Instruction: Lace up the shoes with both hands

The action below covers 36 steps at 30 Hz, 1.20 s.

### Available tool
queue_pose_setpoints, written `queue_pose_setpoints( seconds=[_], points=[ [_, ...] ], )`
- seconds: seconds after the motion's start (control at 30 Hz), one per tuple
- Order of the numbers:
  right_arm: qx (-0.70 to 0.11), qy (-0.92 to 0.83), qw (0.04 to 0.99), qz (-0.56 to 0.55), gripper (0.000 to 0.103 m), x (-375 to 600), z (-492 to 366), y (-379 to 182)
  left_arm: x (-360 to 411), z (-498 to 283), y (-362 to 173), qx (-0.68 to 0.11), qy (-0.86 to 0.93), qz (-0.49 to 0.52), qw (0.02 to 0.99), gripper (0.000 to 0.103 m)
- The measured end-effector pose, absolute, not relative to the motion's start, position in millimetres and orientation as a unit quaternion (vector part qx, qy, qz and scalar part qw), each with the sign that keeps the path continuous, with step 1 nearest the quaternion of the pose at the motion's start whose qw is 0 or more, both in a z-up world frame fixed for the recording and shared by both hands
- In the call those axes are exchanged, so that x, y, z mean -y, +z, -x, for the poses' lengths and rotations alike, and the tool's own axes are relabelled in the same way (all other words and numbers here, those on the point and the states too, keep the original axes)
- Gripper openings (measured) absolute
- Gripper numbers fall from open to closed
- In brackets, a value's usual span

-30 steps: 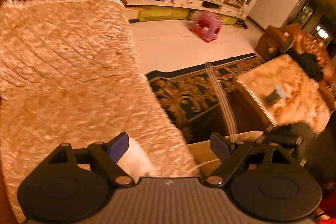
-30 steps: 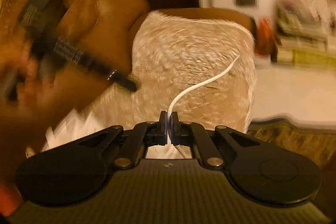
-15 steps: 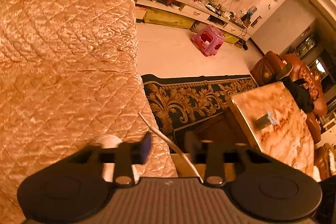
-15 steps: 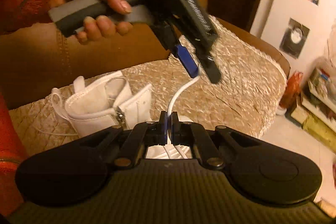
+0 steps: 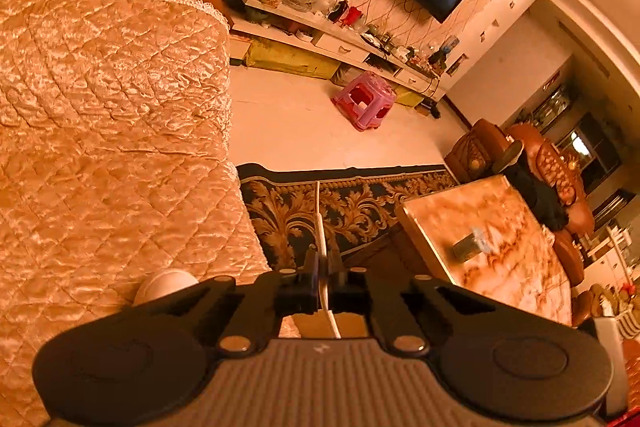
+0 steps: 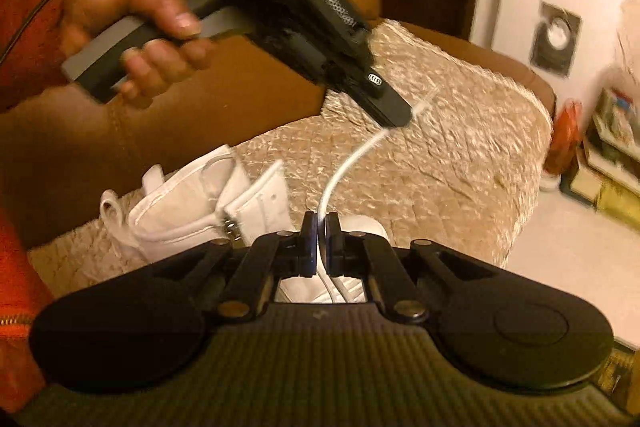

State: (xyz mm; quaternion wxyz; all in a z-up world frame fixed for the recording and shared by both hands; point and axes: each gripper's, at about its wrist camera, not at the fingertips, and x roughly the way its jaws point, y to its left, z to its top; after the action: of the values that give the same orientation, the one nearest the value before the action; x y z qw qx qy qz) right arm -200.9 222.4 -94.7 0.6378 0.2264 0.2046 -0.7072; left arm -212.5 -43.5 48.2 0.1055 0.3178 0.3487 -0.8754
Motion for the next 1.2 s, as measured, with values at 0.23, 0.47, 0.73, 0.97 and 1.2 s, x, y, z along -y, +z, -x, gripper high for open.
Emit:
queue_pose_setpoints(
  seconds=[0.23, 0.47, 0.73, 0.97, 1.2],
  points=[
    [-0.177, -0.735, 0.619, -0.213, 0.006, -232, 208, -87, 53, 210, 31, -0.418, -0.837, -0.338, 0.1, 0.051],
    [-0.17, -0.752, 0.602, -0.209, 0.006, -230, 216, -82, 60, 199, 14, -0.474, -0.804, -0.345, 0.103, 0.069],
    [-0.2, -0.756, 0.557, -0.279, 0.006, -217, 239, -108, 64, 192, 7, -0.454, -0.802, -0.359, 0.15, 0.076],
    [-0.143, -0.7, 0.5, -0.49, 0.051, -195, 320, -178, 53, 170, 21, -0.397, -0.807, -0.386, 0.207, 0.078],
    [-0.166, -0.685, 0.49, -0.512, 0.051, -131, 330, -231, 38, 132, 40, -0.348, -0.797, -0.415, 0.266, 0.084]
  ],
)
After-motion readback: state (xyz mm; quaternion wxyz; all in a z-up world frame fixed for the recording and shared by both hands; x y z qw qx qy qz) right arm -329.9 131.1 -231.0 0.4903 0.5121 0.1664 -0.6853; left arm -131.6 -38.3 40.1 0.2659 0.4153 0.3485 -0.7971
